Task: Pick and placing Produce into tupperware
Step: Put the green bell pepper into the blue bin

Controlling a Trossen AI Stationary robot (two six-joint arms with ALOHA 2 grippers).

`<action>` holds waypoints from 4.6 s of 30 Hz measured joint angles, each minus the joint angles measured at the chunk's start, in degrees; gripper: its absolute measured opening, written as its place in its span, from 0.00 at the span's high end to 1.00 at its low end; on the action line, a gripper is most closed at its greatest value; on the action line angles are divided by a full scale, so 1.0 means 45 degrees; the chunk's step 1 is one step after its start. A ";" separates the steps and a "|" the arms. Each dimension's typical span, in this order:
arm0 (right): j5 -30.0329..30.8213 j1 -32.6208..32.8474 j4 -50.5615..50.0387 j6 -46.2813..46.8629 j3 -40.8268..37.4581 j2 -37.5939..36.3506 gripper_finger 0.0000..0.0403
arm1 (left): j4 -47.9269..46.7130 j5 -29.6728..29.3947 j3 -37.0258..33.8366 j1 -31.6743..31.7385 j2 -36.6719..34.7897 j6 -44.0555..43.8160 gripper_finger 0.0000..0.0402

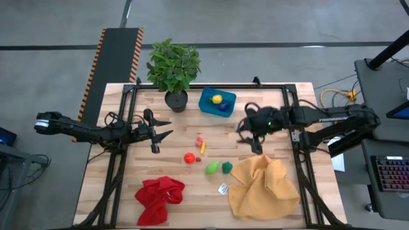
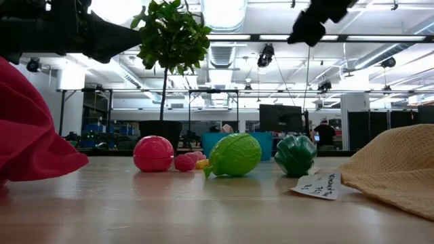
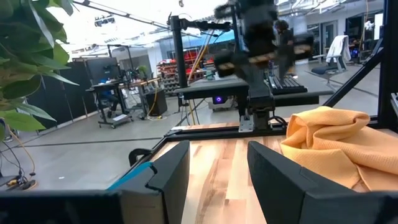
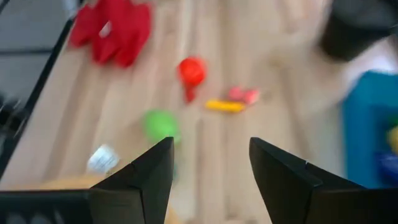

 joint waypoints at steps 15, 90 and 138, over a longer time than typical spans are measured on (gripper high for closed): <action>-0.0173 0.1961 0.0762 -0.0268 -0.0159 0.2241 0.50 | -0.0038 0.0000 0.0000 -0.0003 0.0095 -0.0073 0.63; 0.0785 0.2838 0.3120 -0.1998 0.0098 0.7641 0.05 | 0.0031 -0.0005 0.0087 -0.0003 0.0053 -0.0044 0.63; 0.0552 0.2615 0.4359 -0.1468 -0.0496 0.8555 0.35 | 0.0156 0.0000 0.0097 0.0002 0.0105 -0.0049 0.63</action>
